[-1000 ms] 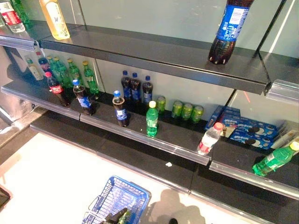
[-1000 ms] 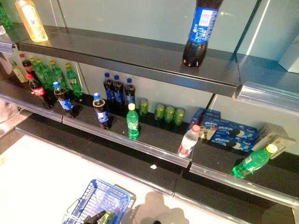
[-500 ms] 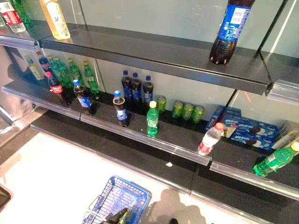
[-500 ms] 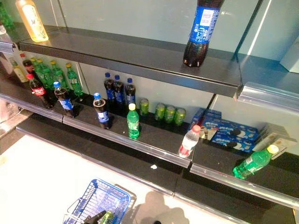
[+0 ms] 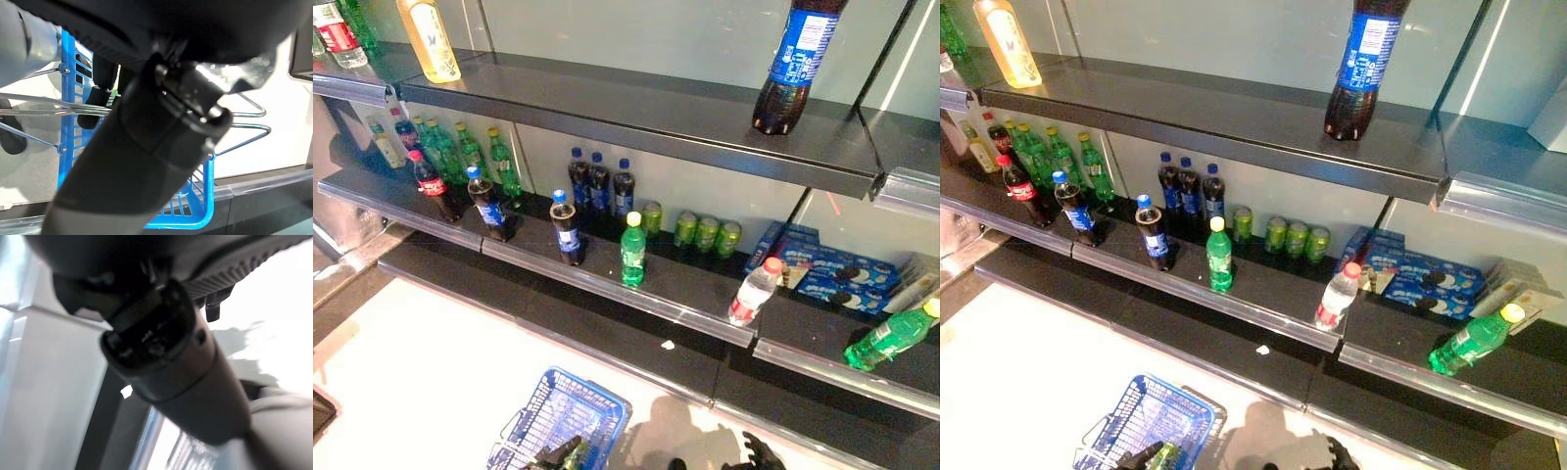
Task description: Pick up the drink and place into the basket.
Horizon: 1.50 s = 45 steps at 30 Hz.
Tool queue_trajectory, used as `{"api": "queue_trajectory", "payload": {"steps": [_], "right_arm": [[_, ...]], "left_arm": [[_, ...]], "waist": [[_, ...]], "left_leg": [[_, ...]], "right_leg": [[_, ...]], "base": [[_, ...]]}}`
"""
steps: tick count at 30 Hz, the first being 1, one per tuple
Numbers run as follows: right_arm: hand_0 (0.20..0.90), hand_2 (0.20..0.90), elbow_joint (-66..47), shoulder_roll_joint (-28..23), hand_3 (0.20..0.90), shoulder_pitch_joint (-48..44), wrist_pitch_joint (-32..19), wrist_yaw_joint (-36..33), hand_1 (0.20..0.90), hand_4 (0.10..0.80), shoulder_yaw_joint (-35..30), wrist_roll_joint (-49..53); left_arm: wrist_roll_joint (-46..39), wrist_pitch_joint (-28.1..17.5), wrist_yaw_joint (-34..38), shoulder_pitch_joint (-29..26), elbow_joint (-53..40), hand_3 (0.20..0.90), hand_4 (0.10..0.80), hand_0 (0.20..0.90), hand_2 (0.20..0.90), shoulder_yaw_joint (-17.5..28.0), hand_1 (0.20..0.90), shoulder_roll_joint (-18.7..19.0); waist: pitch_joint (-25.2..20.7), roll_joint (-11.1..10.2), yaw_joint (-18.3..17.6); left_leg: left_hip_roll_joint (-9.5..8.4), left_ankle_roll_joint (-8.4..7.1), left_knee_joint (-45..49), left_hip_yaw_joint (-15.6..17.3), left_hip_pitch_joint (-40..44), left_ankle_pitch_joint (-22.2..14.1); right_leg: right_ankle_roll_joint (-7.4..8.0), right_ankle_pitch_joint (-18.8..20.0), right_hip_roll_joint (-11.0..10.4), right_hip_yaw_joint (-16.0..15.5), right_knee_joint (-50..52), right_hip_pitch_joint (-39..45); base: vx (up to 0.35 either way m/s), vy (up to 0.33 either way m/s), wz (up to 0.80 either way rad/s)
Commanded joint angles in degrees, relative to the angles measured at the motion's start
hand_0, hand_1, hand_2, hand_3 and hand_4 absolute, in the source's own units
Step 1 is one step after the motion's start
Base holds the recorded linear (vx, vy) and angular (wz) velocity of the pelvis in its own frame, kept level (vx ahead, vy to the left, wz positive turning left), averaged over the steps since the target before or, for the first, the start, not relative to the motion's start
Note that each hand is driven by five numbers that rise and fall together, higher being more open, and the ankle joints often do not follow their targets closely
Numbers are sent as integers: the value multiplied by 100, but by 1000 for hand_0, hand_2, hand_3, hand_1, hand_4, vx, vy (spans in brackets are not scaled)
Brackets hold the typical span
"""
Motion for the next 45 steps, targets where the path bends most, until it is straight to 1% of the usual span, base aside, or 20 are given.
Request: {"api": "queue_trajectory", "payload": {"steps": [1,2,3,5,7,8,10,13,18,20,21,25,28,30,32,38,41,42,45], "right_arm": [[900,900,-1485,-364,900,-186,-73,-423,900,800,236,-204],[900,900,-1969,-530,900,-101,-268,-551,900,800,245,-305],[900,900,-2569,-709,900,-18,-313,-652,900,800,218,-363],[900,900,-2717,-759,900,22,-308,-664,900,800,201,-381],[900,900,-3420,-982,900,175,-516,-830,900,800,96,-503],[900,900,-4159,-1179,900,342,-663,-1003,900,800,-86,-602],[900,900,-4722,-1318,900,455,-894,-1219,900,800,-281,-865],[900,900,-5702,-1572,900,529,-1149,-1752,900,800,-645,-1227],[900,900,-6525,-1769,900,467,-1322,-2211,900,800,-1093,-1164],[900,900,-6703,-1799,900,456,-1432,-2382,900,800,-1216,-1197],[900,900,-6937,-1823,900,427,-1436,-2470,900,800,-1355,-1172],[900,900,-7291,-1857,900,466,-1517,-2661,900,800,-1592,-1186],[900,900,-7598,-1910,900,540,-1632,-3019,900,800,-1864,-1196],[900,900,-7667,-1924,900,563,-1638,-3059,900,800,-1919,-1126],[900,900,-7722,-1955,900,583,-1596,-2944,900,800,-1942,-981],[900,900,-7722,-2017,900,514,-1562,-2850,900,800,-1804,-710],[900,900,-7666,-1980,900,330,-1509,-2835,900,800,-1595,-230],[900,900,-7652,-1976,900,307,-1512,-2828,900,800,-1576,-180],[900,900,-7537,-1921,900,113,-1430,-2787,900,800,-1335,-8]], "left_arm": [[383,-140,148,-30,-272,200,100,300,300,-172,300,478],[361,-131,151,25,-351,200,100,300,300,-178,300,511],[353,-133,156,85,-412,200,100,300,300,-158,300,531],[349,-130,161,105,-429,200,100,300,300,-157,300,530],[348,-150,151,214,-497,200,100,300,300,-126,300,531],[354,-226,98,349,-509,200,100,300,300,-73,300,502],[383,-288,47,466,-498,200,100,300,300,-9,300,460],[440,-375,-24,609,-480,200,100,300,300,97,300,376],[474,-449,-115,730,-425,200,100,300,300,187,300,324],[469,-466,-155,750,-398,200,100,300,300,219,300,312],[480,-500,-197,783,-371,200,100,300,300,267,300,287],[482,-556,-271,844,-310,200,100,300,300,346,300,259],[499,-564,-281,867,-266,200,100,300,300,430,300,253],[487,-570,-287,865,-236,200,100,300,300,434,300,257],[489,-550,-287,857,-249,200,100,300,300,438,300,269],[470,-523,-243,844,-307,200,100,300,300,344,300,279],[415,-548,-174,830,-399,200,100,300,300,214,300,254],[399,-553,-172,825,-402,200,100,300,300,205,300,254],[262,-518,-87,760,-593,200,100,300,300,83,300,260]], "waist": [[137,-247,-8],[136,-258,-28],[134,-272,-63],[126,-269,-70],[105,-274,-112],[74,-267,-160],[30,-251,-206],[-18,-215,-255],[-54,-195,-262],[-68,-190,-263],[-81,-189,-265],[-108,-194,-250],[-125,-206,-246],[-127,-209,-252],[-123,-209,-251],[-85,-204,-221],[34,-213,-182],[46,-214,-182],[253,-194,-147]], "left_leg": [[273,-195,-75,-87,-475,338],[282,-194,-75,-78,-482,342],[286,-194,-75,-64,-485,341],[288,-194,-75,-59,-485,340],[290,-189,-75,-37,-481,331],[291,-179,-75,-2,-462,310],[289,-169,-75,41,-447,290],[293,-160,-75,111,-422,266],[307,-166,-75,175,-381,241],[318,-171,-75,203,-364,239],[326,-171,-75,221,-351,235],[345,-174,-75,237,-336,227],[367,-194,-51,222,-346,217],[370,-198,-43,206,-343,212],[377,-209,-30,195,-349,212],[384,-218,15,153,-363,205],[390,-230,399,119,-503,113],[392,-232,454,115,-528,96],[370,-253,980,-11,-819,12]], "right_leg": [[928,-209,-888,-27,24,388],[938,-200,-885,-28,24,375],[949,-191,-883,-23,24,361],[953,-190,-883,-24,24,360],[968,-188,-879,-8,24,349],[981,-199,-876,16,24,346],[991,-211,-877,35,24,338],[1017,-227,-895,52,24,326],[1025,-254,-906,49,24,331],[1027,-263,-910,46,24,339],[1021,-280,-908,46,24,343],[1005,-319,-903,30,45,347],[986,-367,-880,5,83,351],[974,-386,-865,6,100,353],[970,-402,-861,6,122,344],[955,-432,-849,-2,161,328],[877,-525,-824,-11,373,251],[868,-535,-822,-11,399,237],[761,-638,-792,23,734,90]], "base": [[-32,-43,0],[-32,-46,1],[0,0,0],[0,0,0],[0,0,0],[0,0,0],[37,17,-2],[39,31,-2],[24,10,-1],[43,14,1],[43,12,-1],[40,4,-1],[45,-5,0],[34,-4,0],[18,-2,0],[6,-1,0],[14,-4,0],[0,0,0],[0,0,0]]}}
